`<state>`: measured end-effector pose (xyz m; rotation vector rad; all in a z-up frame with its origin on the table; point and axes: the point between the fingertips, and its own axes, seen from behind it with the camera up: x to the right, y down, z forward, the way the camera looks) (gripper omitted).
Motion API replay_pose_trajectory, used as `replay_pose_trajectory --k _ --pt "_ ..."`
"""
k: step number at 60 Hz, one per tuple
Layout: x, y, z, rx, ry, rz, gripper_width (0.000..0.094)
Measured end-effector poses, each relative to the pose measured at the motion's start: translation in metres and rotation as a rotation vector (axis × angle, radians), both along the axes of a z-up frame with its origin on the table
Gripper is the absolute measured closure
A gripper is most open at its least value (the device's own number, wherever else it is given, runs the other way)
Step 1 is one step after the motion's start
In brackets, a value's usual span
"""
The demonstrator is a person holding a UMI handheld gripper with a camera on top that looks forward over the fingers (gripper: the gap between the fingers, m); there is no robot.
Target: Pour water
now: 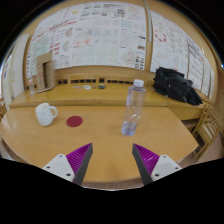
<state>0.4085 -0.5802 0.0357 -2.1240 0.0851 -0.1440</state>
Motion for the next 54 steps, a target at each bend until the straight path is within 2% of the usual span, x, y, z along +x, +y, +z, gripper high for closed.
replay_pose_trajectory --k 10,24,29,33,35,39,40,41,45,46,54 --pt "0.069 0.084 -0.008 0.087 0.007 -0.028 0.0115" --pt "0.104 0.174 -0.007 0.200 -0.007 -0.035 0.0149" --pt "0.112 0.193 -0.005 0.236 -0.018 -0.040 0.0224" --pt "0.112 0.201 -0.003 0.263 -0.030 -0.032 0.0404" --pt "0.113 0.202 -0.003 0.269 -0.039 -0.034 0.0408" --pt "0.112 0.203 -0.002 0.289 -0.041 -0.030 0.0475" --pt "0.113 0.203 -0.002 0.291 -0.043 -0.032 0.0465" --pt "0.113 0.203 -0.002 0.292 -0.044 -0.033 0.0512" --pt "0.113 0.203 -0.003 0.287 -0.045 -0.045 0.0534" --pt "0.114 0.203 -0.003 0.283 -0.048 -0.046 0.0571" --pt "0.112 0.200 0.011 0.264 -0.098 -0.072 0.0571"
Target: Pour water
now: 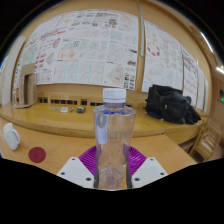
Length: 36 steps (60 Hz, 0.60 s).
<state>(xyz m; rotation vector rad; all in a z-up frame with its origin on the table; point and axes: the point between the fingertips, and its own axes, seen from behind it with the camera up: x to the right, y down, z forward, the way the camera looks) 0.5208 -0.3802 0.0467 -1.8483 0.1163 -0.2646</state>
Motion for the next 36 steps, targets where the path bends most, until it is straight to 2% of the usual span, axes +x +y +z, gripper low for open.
replay_pose_trajectory --k 10,25,29,36 --pt "-0.002 -0.004 0.052 0.019 -0.156 -0.061 0.0573" --pt "-0.053 -0.006 0.200 0.049 -0.753 -0.186 0.0571" --pt "-0.095 0.006 0.224 0.036 -0.979 -0.148 0.0572" --pt "-0.190 0.034 0.246 0.028 -1.388 -0.008 0.0569"
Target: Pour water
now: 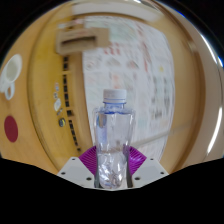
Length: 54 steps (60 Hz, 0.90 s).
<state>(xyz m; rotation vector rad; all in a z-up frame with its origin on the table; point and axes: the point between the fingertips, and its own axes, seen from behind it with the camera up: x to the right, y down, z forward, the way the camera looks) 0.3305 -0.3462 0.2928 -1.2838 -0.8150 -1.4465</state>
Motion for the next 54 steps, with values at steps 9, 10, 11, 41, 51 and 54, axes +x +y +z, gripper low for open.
replay_pose_trajectory --k 9,10,11,41,51,54 --pt "-0.103 0.035 -0.045 -0.158 -0.452 0.125 0.0572" --pt "-0.110 0.038 -0.053 -0.176 -0.492 0.137 0.0571" --pt "-0.116 0.040 -0.060 -0.195 -0.530 0.147 0.0571" --pt "-0.173 0.047 -0.110 -0.312 -0.727 0.257 0.0572" --pt "-0.169 0.026 -0.039 -0.186 -0.283 0.298 0.0571" --pt "-0.163 0.022 -0.013 -0.155 -0.097 0.320 0.0571"
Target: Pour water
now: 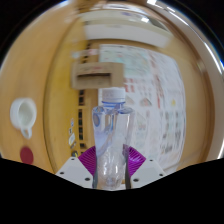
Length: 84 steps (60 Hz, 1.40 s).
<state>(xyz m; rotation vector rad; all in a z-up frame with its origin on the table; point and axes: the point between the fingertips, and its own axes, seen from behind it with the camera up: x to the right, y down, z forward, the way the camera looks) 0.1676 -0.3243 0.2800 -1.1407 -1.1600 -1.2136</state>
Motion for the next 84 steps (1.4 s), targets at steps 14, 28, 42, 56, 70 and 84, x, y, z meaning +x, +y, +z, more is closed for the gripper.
replay_pose_trajectory --k 14,28,42,56,70,84 --pt "0.033 -0.011 0.042 -0.058 0.921 0.044 0.0571" --pt "0.067 0.006 -0.074 -0.284 1.403 -0.023 0.0572" --pt "0.076 0.016 -0.187 -0.381 1.482 -0.088 0.0570" --pt "0.065 0.020 -0.242 -0.412 1.499 -0.067 0.0563" --pt "0.068 0.014 -0.246 -0.412 1.508 -0.099 0.0401" --pt "0.078 -0.042 -0.232 -0.448 1.550 -0.267 0.0087"
